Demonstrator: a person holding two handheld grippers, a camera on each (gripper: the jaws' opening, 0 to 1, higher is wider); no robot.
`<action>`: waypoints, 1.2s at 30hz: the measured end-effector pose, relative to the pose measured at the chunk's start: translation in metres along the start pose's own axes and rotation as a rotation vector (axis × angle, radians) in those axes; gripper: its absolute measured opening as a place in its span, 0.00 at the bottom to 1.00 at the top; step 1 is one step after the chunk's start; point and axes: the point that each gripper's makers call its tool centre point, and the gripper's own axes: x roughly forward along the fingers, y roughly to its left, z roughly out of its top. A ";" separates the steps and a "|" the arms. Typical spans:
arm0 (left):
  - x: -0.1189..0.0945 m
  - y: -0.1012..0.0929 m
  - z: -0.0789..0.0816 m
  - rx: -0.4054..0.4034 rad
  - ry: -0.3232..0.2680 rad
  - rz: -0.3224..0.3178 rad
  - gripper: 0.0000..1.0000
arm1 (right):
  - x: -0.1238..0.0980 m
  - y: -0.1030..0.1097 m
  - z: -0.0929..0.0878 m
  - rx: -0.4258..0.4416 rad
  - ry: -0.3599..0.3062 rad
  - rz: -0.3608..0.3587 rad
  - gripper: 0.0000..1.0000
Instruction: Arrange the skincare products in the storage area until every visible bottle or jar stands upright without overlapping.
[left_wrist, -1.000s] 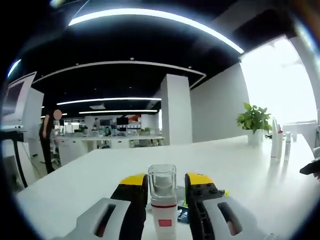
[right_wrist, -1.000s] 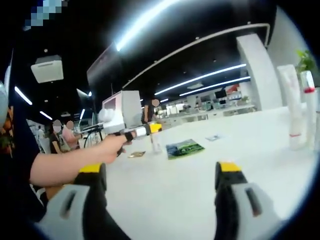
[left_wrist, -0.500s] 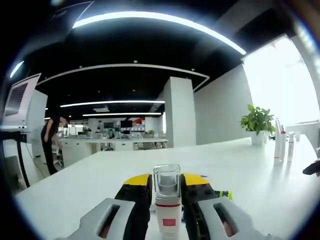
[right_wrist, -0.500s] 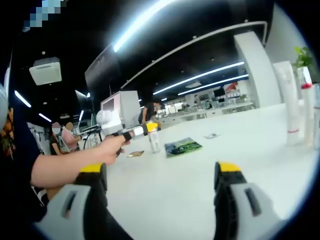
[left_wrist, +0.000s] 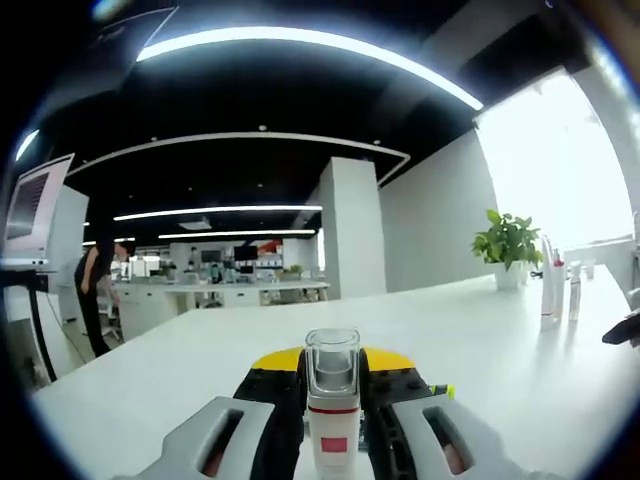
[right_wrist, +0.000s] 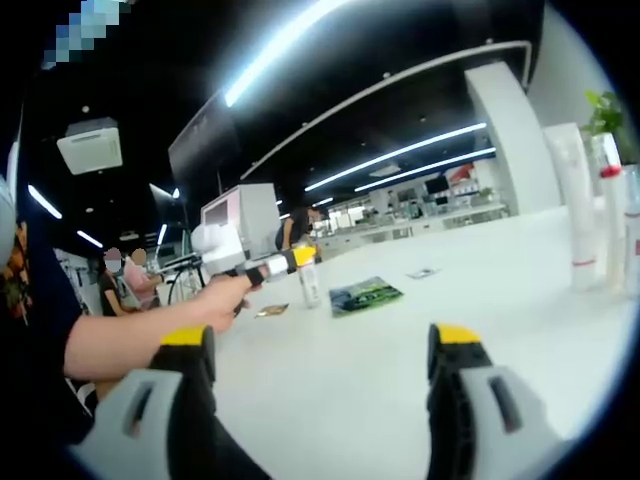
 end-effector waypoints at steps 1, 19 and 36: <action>0.000 -0.001 0.002 0.001 -0.005 0.003 0.19 | -0.001 0.000 0.000 -0.003 0.000 0.000 0.88; -0.001 -0.044 0.017 -0.082 -0.068 0.050 0.19 | -0.012 -0.015 0.017 -0.043 -0.002 0.013 0.86; 0.027 -0.103 0.012 -0.132 -0.115 0.127 0.19 | -0.024 -0.052 0.045 -0.095 -0.055 0.039 0.80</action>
